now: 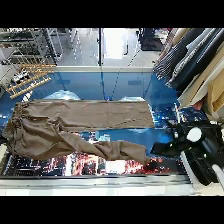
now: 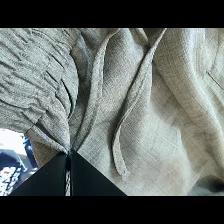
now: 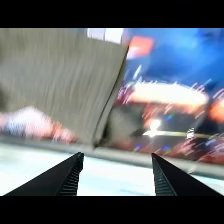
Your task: Fold the clothes and pants, and hang the long-sleeved shirts on hangers.
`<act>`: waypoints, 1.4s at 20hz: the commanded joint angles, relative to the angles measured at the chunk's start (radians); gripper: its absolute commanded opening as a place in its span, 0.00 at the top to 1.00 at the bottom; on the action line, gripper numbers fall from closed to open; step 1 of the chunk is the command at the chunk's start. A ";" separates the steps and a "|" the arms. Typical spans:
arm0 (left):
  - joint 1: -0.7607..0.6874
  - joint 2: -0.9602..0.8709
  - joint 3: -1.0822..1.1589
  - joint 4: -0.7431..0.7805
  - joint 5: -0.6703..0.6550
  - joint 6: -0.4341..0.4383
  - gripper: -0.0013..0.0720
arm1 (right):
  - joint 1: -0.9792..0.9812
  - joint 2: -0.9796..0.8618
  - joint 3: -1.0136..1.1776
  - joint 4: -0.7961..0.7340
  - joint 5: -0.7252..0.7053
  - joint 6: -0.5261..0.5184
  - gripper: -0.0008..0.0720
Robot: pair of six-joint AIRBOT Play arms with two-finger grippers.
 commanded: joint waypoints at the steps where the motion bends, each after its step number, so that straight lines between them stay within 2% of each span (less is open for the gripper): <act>1: 0.000 0.000 0.000 0.002 -0.004 -0.001 0.97 | 0.012 0.047 -0.164 0.108 -0.043 -0.064 0.29; 2: 0.000 0.000 0.000 0.002 -0.004 -0.001 0.97 | 0.020 0.024 -0.177 0.117 -0.077 -0.074 0.29; 7: 0.000 0.000 0.000 0.002 -0.005 -0.001 0.97 | 0.022 -0.157 -0.159 0.349 -0.235 -0.294 0.31; 9: 0.000 0.000 0.000 0.002 -0.004 0.000 0.97 | 0.022 -0.233 -0.146 0.346 -0.221 -0.295 0.36; 10: 0.000 0.000 0.000 0.002 -0.004 0.000 0.97 | 0.024 -0.264 -0.146 0.357 -0.207 -0.309 0.41; 11: 0.000 0.000 0.000 0.002 -0.004 0.000 0.97 | 0.030 -0.283 -0.146 0.386 -0.199 -0.354 0.64; 12: 0.000 0.000 0.000 0.002 -0.004 0.000 0.97 | 0.035 -0.282 -0.143 0.430 -0.211 -0.371 0.96; 13: 0.000 0.000 0.000 0.002 -0.004 0.000 0.97 | 0.035 -0.272 -0.124 0.462 -0.235 -0.377 0.96; 15: 0.000 0.000 0.000 0.003 -0.004 0.000 0.97 | 0.032 -0.249 -0.024 0.468 -0.332 -0.333 0.97; 17: 0.000 0.000 0.000 0.002 -0.004 0.000 0.97 | 0.033 -0.248 0.089 0.350 -0.566 -0.182 0.96; 18: 0.000 0.000 0.000 0.002 -0.005 0.000 0.97 | 0.033 -0.249 0.124 0.259 -0.668 -0.105 0.84; 19: 0.000 0.000 0.000 0.002 -0.010 0.000 0.97 | 0.032 -0.254 0.151 0.188 -0.655 -0.081 0.42; 20: 0.000 0.000 0.000 0.002 -0.016 0.000 0.97 | 0.032 -0.257 0.167 0.125 -0.570 -0.063 0.36; 22: 0.000 0.000 0.000 0.002 -0.029 0.000 0.97 | 0.023 -0.256 0.145 0.028 -0.409 -0.001 0.36; 25: 0.000 0.000 0.000 0.002 -0.034 0.000 0.97 | -0.023 -0.230 0.047 0.054 -0.249 -0.066 0.36; 28: 0.000 0.000 0.000 0.002 -0.034 0.000 0.97 | -0.069 -0.159 -0.049 0.083 -0.183 -0.119 0.35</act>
